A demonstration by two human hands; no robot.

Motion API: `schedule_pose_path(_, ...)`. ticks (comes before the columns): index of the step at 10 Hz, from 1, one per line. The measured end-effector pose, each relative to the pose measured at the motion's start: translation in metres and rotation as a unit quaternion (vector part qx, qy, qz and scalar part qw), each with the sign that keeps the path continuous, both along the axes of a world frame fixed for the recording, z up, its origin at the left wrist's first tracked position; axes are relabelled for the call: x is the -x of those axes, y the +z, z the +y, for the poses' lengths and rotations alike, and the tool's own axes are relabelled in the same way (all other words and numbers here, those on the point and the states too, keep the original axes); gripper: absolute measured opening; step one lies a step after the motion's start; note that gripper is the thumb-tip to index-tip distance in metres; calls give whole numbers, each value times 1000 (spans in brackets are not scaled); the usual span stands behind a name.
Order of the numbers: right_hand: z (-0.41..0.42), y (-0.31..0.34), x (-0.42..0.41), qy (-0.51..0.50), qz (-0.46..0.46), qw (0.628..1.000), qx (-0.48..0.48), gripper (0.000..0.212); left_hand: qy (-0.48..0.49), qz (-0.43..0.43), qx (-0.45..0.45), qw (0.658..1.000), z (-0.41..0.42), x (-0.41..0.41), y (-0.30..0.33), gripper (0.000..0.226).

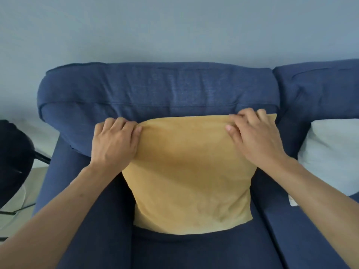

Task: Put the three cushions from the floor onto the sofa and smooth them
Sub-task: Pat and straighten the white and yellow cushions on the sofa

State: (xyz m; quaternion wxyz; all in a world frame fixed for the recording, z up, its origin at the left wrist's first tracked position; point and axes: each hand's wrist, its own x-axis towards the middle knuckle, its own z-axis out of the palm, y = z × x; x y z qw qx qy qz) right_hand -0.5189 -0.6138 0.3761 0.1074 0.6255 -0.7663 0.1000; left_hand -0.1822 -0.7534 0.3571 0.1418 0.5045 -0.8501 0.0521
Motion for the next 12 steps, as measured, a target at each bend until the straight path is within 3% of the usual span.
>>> schedule_pose_path(1,-9,10,7,18,-39,997,-58,40,-4,7,14,1000,-5,8,8,48)
schedule_pose_path(2,-12,19,9,13,-72,997,22,30,9,42,46,998,-10,6,19,39)
schedule_pose_path(3,-15,14,3,2,-98,995,1,31,17,15,12,1000,-9,5,7,48)
schedule_pose_path(4,-7,7,-17,4,-72,996,55,24,36,55,4,998,2,7,5,41)
schedule_pose_path(5,6,1,-52,92,-65,987,111,35,-9,164,32,986,32,25,17,43)
schedule_pose_path(6,8,-12,-80,159,-45,986,13,55,-133,178,-14,975,62,58,9,52)
schedule_pose_path(7,1,-22,-80,144,-11,988,-57,65,-162,80,-31,983,69,73,-13,59)
schedule_pose_path(8,-1,-23,-61,108,-1,991,-78,72,-118,2,-31,993,59,62,-24,67)
schedule_pose_path(10,14,-16,-7,44,5,995,-91,75,-32,-54,-86,994,37,16,-17,77)
schedule_pose_path(12,34,18,43,-92,-60,991,-78,82,45,-55,-158,985,35,2,22,93)
